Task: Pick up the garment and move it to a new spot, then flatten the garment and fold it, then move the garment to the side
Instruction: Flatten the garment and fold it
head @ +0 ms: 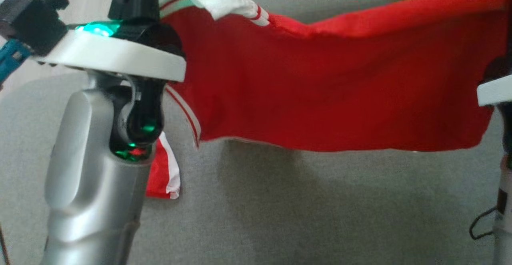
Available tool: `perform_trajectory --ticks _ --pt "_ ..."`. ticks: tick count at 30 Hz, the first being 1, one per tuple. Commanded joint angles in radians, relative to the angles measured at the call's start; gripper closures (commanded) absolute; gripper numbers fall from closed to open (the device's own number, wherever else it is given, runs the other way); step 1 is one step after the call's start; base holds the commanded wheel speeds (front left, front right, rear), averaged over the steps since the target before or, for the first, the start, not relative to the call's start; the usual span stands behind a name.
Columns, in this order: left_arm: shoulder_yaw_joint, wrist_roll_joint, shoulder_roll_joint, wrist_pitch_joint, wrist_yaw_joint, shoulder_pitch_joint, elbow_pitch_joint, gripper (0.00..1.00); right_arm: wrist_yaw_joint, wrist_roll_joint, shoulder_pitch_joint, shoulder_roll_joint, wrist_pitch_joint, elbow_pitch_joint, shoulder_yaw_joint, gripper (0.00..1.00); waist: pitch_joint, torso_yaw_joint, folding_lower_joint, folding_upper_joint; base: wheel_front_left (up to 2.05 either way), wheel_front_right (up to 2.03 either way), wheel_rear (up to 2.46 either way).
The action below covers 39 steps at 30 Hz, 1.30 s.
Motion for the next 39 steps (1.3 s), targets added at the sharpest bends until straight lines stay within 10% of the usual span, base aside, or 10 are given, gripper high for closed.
perform_trajectory --ticks 1,12,23,39 --pt "0.029 0.018 0.052 0.025 0.017 -0.049 -0.056 1.00 -0.001 -0.018 -0.040 0.008 0.028 -0.062 0.007 1.00 0.048 -0.007 0.0000 0.0000 0.00 0.00 0.00" --pt "0.062 0.098 0.162 0.025 -0.036 -0.412 0.274 1.00 -0.001 -0.023 -0.407 0.003 0.017 0.263 0.055 1.00 0.327 -0.065 0.0000 0.0000 0.00 0.00 0.00" --pt "0.063 0.182 0.139 -0.251 -0.113 -0.885 0.715 1.00 -0.001 -0.116 -0.906 -0.027 -0.357 0.789 0.113 1.00 0.416 -0.056 0.0000 0.0000 0.00 0.00 0.00" --pt "-0.160 0.233 0.103 -0.321 -0.197 -0.539 0.923 1.00 -0.001 0.013 -0.651 -0.129 -0.347 1.189 0.370 1.00 0.347 0.018 0.0000 0.0000 0.00 0.00 0.00"
